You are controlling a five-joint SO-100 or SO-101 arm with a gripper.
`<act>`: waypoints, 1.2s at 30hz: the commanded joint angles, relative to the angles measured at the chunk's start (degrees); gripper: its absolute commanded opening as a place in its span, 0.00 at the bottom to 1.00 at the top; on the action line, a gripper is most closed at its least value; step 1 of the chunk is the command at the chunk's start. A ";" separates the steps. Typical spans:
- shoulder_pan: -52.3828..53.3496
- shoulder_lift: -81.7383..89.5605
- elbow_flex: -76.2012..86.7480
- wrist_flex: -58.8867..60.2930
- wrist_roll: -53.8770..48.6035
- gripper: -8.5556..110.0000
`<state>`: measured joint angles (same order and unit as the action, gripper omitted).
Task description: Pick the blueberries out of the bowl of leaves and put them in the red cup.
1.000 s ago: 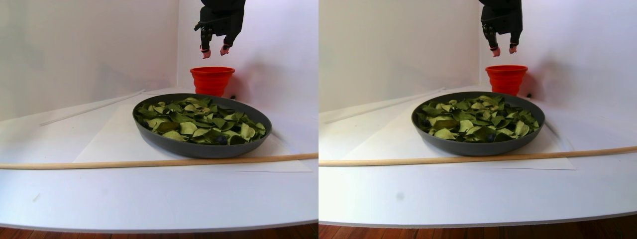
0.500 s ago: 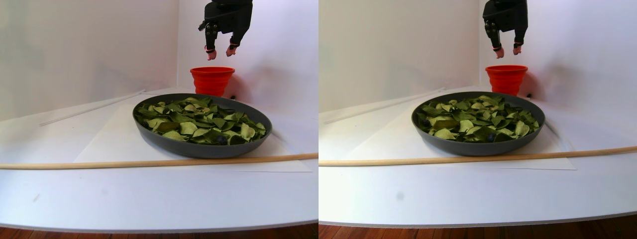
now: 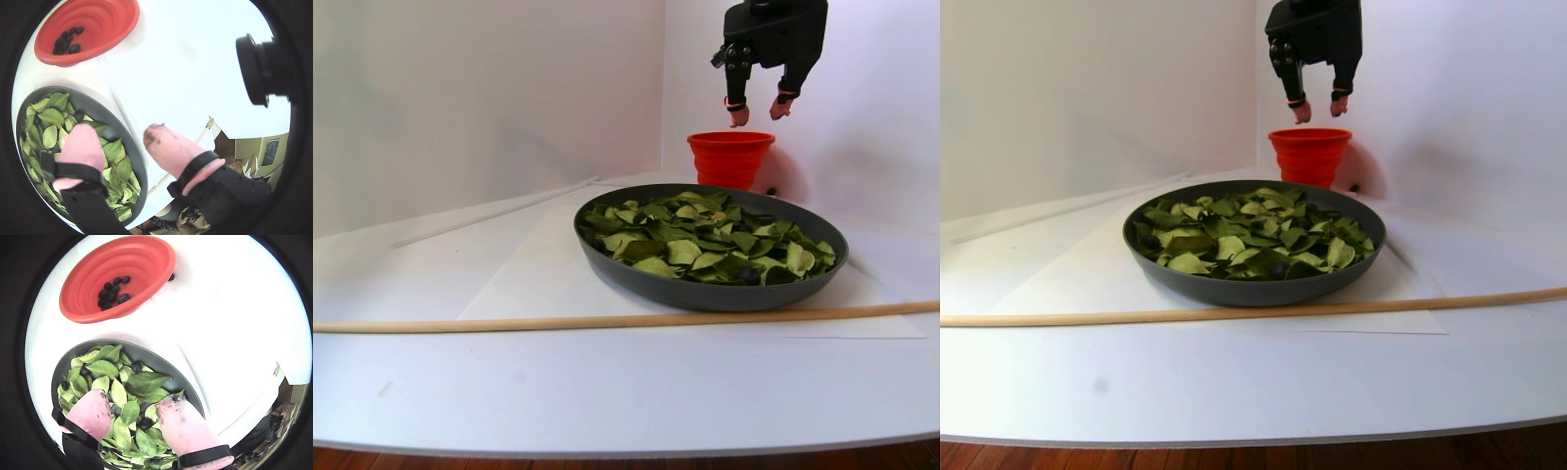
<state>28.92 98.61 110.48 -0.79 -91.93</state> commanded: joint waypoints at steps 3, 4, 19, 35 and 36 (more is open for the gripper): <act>2.11 8.35 0.44 0.09 0.26 0.22; 2.11 8.35 0.70 0.09 0.35 0.22; 2.29 1.23 0.88 -4.31 2.37 0.22; 1.49 -5.01 1.23 -8.26 4.57 0.22; 1.41 -5.45 0.97 -8.53 4.75 0.22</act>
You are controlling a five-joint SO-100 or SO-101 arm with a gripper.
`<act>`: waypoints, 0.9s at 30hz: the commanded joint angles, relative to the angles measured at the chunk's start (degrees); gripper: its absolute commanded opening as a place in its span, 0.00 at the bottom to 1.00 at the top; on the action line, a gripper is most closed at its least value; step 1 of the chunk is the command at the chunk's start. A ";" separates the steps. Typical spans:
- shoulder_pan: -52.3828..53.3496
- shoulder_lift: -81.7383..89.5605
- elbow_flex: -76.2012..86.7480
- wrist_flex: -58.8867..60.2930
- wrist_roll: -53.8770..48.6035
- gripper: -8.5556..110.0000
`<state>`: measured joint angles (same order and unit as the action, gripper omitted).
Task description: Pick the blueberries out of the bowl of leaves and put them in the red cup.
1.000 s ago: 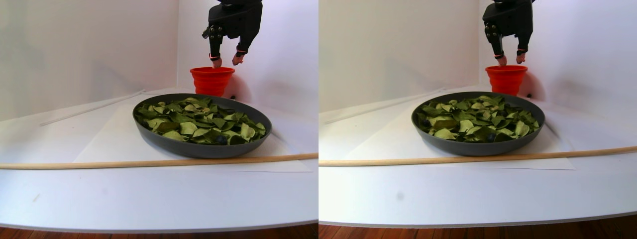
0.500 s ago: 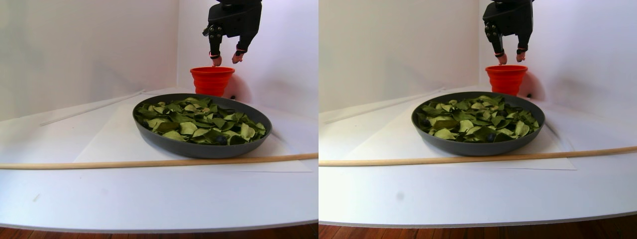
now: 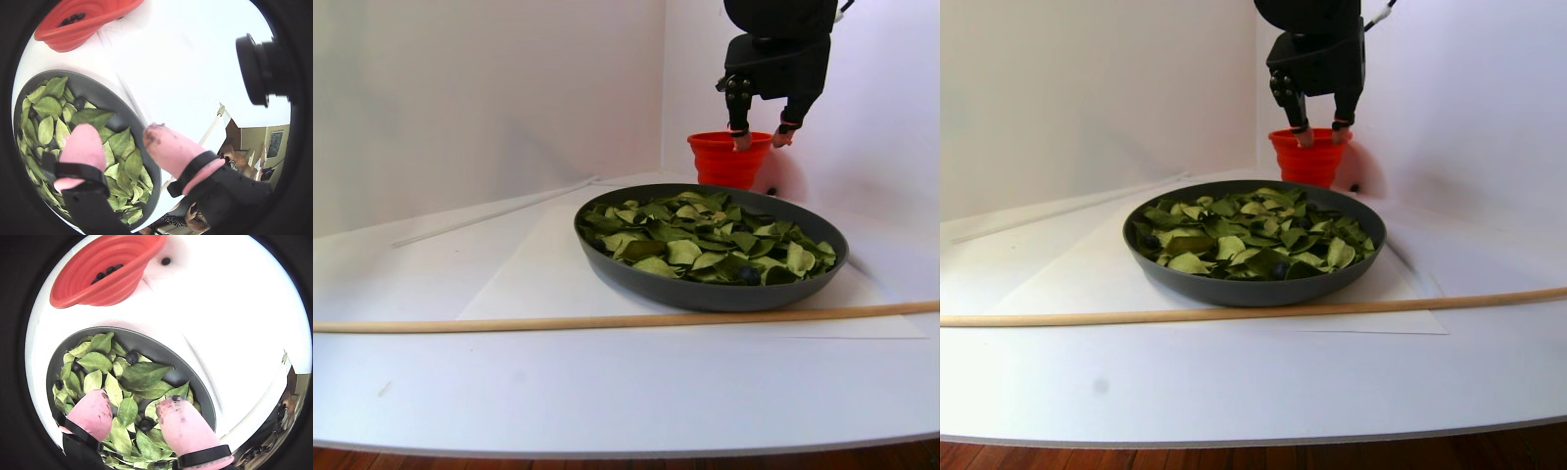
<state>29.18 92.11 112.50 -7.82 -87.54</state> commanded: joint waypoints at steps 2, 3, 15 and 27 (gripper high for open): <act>1.14 0.09 -1.49 -1.76 0.88 0.22; 1.05 -0.18 -1.67 -1.93 1.05 0.22; -0.09 -4.66 -3.69 -4.04 3.69 0.22; -0.62 -10.90 -8.26 -6.15 5.62 0.22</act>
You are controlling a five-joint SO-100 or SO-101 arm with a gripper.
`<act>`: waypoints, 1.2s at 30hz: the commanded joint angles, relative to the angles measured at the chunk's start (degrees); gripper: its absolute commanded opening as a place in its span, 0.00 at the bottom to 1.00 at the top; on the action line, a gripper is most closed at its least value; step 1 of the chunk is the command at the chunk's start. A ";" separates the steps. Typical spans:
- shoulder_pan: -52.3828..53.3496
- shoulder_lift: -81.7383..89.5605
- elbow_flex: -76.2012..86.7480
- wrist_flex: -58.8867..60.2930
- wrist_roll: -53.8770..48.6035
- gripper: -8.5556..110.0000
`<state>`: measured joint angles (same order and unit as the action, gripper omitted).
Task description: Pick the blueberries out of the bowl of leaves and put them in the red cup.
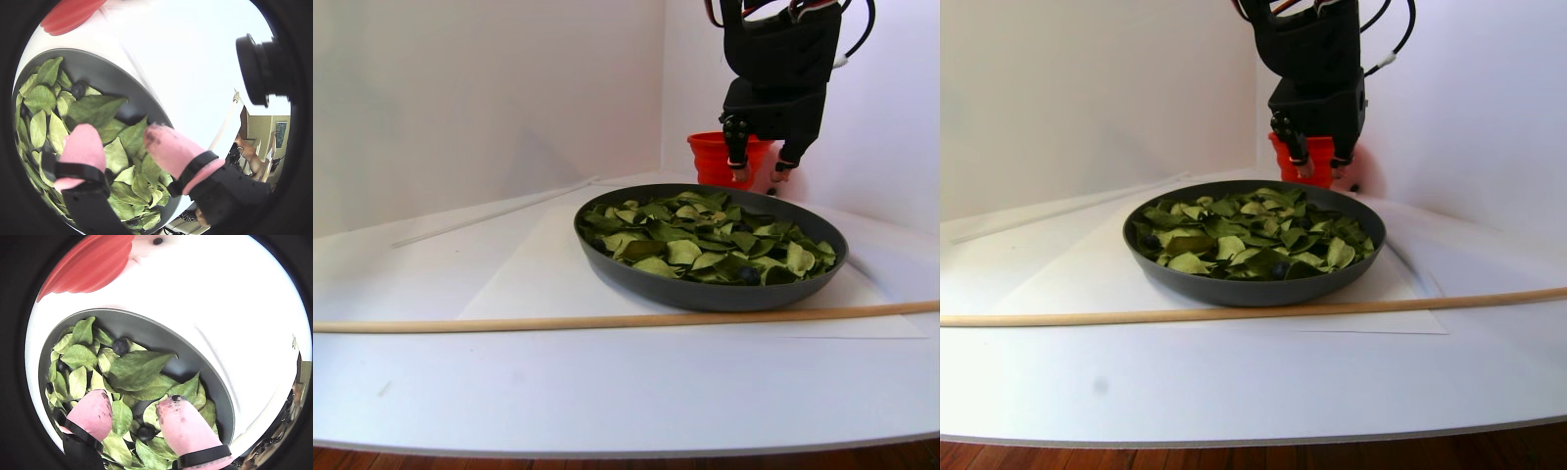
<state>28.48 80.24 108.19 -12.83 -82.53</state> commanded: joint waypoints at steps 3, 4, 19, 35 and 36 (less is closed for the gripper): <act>-0.35 -0.53 -5.10 -1.76 0.70 0.22; -0.44 -1.05 -5.36 -2.11 0.70 0.22; -1.49 -7.56 -10.02 -5.01 0.18 0.23; -1.93 -13.18 -15.29 -6.42 -0.26 0.23; -1.93 -13.45 -15.64 -6.42 -0.26 0.23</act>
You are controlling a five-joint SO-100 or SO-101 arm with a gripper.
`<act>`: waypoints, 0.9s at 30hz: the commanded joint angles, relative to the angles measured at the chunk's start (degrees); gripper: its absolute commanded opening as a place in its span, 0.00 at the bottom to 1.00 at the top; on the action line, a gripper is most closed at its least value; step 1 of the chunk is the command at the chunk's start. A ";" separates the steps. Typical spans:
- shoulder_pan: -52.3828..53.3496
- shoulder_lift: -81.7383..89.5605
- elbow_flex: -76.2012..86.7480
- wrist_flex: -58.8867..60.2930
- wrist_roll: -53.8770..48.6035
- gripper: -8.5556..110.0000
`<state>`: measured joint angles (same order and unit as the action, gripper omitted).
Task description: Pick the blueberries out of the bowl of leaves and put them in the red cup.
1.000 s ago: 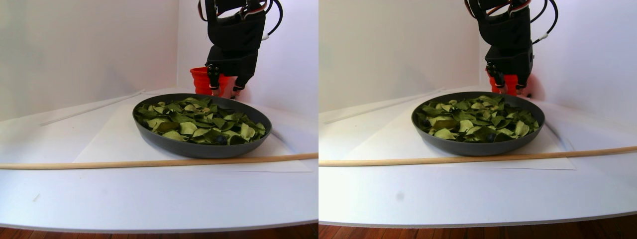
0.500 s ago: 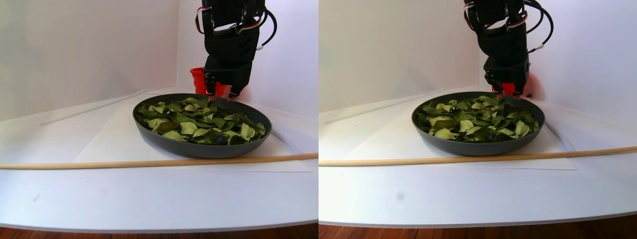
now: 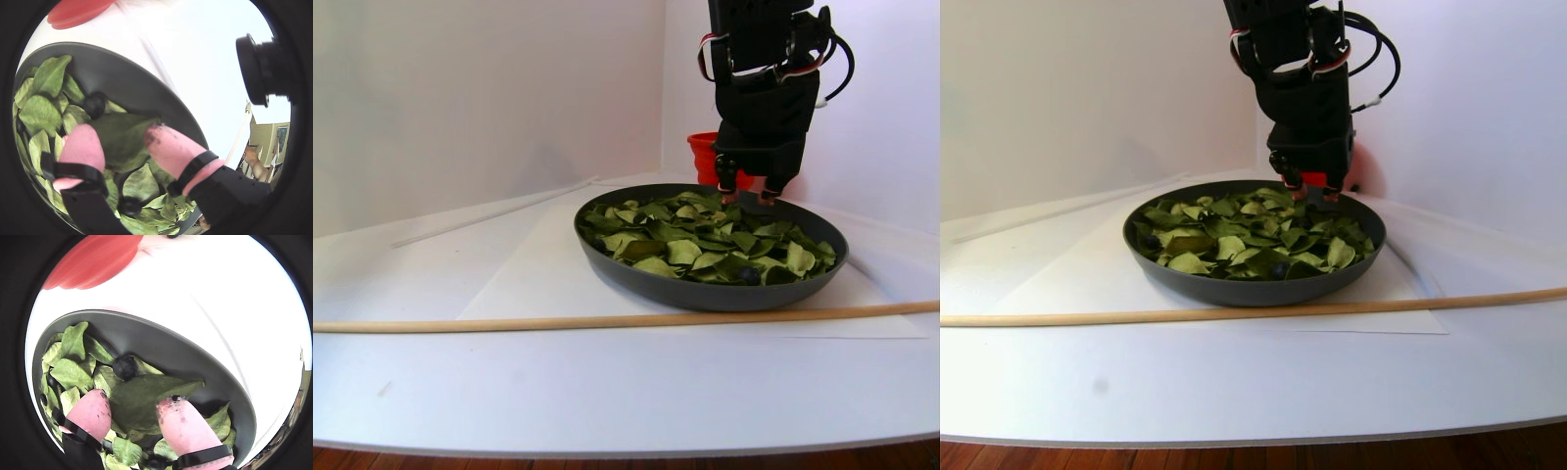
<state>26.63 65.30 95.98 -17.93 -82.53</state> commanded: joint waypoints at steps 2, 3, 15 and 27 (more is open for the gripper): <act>-0.09 1.14 -3.87 -1.41 -0.35 0.23; -0.09 0.79 -4.13 -1.49 -0.35 0.23; -0.62 -2.55 -7.21 -3.34 0.09 0.23; -1.05 -5.01 -9.23 -4.92 0.70 0.23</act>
<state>25.58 59.06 89.91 -21.53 -82.00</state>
